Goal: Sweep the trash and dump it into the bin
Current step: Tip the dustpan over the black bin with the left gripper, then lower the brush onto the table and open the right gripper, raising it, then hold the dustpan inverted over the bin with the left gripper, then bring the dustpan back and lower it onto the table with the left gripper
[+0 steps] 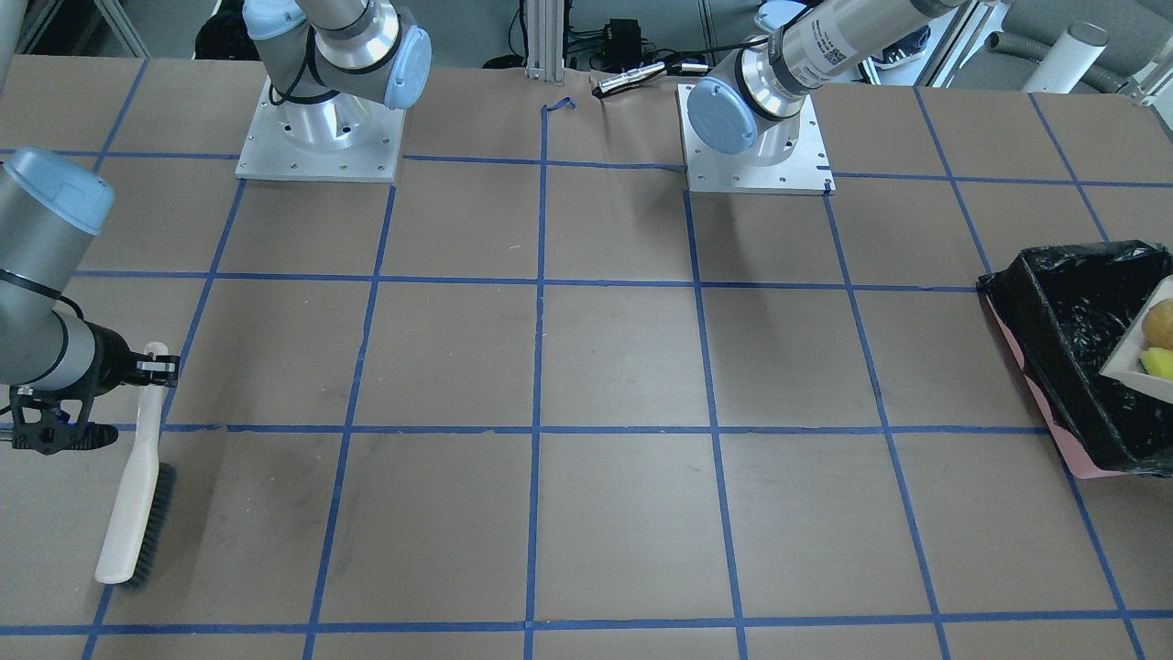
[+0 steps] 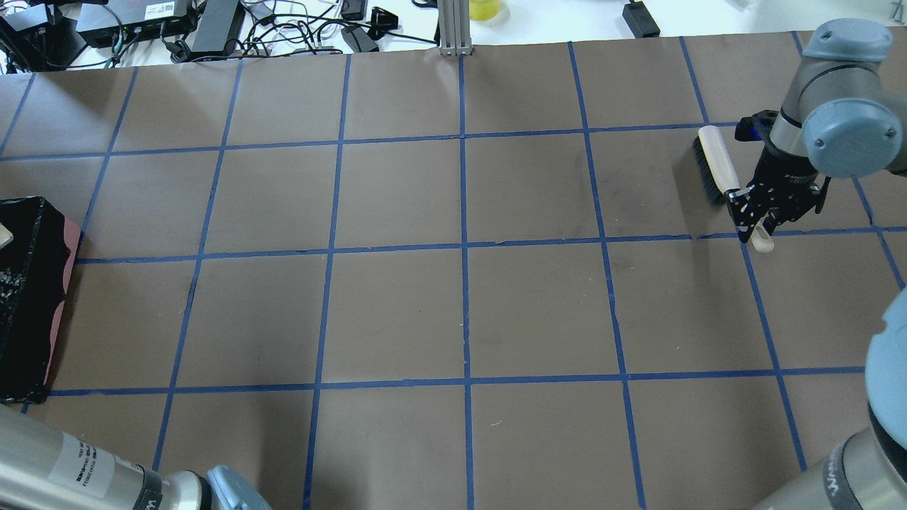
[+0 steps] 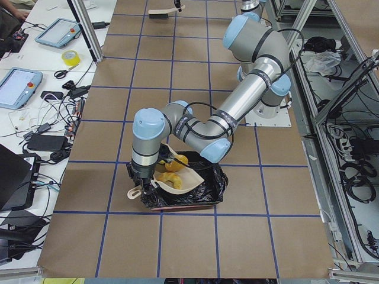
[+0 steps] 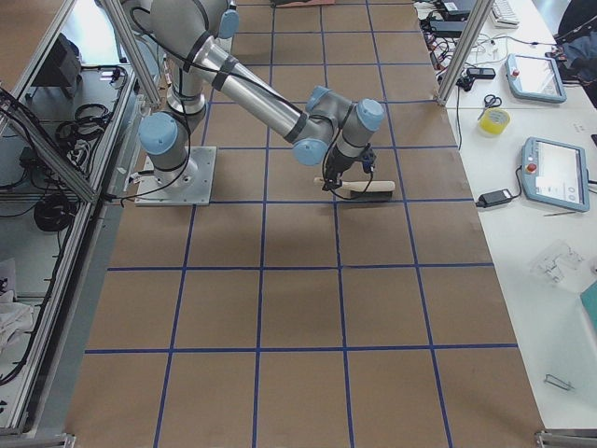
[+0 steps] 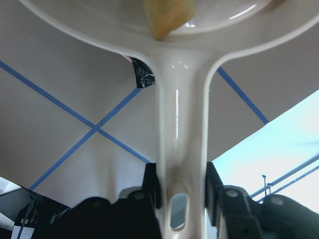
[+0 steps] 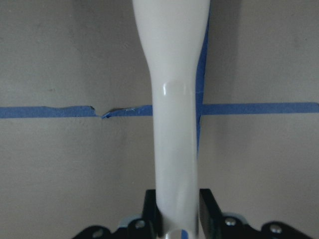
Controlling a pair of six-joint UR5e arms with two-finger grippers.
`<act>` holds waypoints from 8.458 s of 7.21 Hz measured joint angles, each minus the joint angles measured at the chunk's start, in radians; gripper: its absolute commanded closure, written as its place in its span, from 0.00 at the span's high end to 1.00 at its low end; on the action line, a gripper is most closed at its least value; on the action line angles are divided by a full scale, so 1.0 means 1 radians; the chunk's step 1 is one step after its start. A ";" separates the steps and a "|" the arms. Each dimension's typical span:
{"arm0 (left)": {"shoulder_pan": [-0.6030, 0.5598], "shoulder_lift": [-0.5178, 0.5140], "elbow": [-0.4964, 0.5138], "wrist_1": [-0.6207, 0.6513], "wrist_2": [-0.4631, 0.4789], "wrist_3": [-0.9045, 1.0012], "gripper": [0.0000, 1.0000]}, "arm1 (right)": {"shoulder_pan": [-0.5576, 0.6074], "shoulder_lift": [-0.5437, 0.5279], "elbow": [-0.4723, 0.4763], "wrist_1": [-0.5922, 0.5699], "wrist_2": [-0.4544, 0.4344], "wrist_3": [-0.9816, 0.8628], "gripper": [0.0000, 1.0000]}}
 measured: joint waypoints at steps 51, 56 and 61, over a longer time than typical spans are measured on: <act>-0.351 0.345 -0.287 -0.150 -0.040 -0.580 0.00 | 0.393 -0.362 -0.259 0.349 0.155 0.229 1.00; -0.543 0.150 -0.276 -0.187 -0.063 -1.145 0.00 | 0.394 -0.362 -0.259 0.350 0.156 0.229 1.00; -0.641 0.001 -0.222 -0.180 0.035 -1.442 0.00 | 0.394 -0.359 -0.259 0.348 0.166 0.229 1.00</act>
